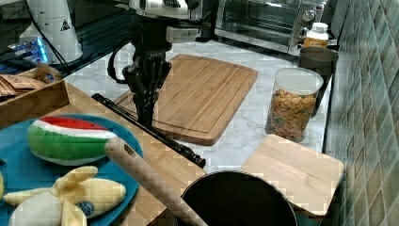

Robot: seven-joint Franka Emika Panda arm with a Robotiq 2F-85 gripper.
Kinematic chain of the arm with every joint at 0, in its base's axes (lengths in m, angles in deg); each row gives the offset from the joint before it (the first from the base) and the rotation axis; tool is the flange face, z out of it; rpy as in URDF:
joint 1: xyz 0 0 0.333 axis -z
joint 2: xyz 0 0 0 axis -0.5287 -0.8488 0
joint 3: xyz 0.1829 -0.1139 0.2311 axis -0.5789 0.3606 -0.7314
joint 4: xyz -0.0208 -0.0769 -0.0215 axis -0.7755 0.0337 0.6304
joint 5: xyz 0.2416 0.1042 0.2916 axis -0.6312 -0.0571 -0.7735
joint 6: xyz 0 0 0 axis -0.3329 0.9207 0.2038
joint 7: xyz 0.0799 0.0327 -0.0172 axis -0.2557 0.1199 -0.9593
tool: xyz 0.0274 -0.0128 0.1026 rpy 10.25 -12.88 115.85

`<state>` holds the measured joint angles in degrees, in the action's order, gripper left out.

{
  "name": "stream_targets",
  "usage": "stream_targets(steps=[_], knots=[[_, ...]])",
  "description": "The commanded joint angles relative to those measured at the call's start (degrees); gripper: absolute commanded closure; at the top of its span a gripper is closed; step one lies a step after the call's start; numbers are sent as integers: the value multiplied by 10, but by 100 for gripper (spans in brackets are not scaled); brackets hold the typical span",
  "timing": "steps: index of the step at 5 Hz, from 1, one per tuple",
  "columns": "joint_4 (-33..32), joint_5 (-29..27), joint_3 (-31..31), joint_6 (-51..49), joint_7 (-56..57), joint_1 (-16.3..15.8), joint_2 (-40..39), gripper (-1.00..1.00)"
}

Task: Close the drawer.

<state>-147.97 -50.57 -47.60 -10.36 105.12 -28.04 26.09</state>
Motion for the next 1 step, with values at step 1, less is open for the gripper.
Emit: stream_targets(steps=[1], knots=[[52, 16, 102, 10, 3, 83, 22, 100]])
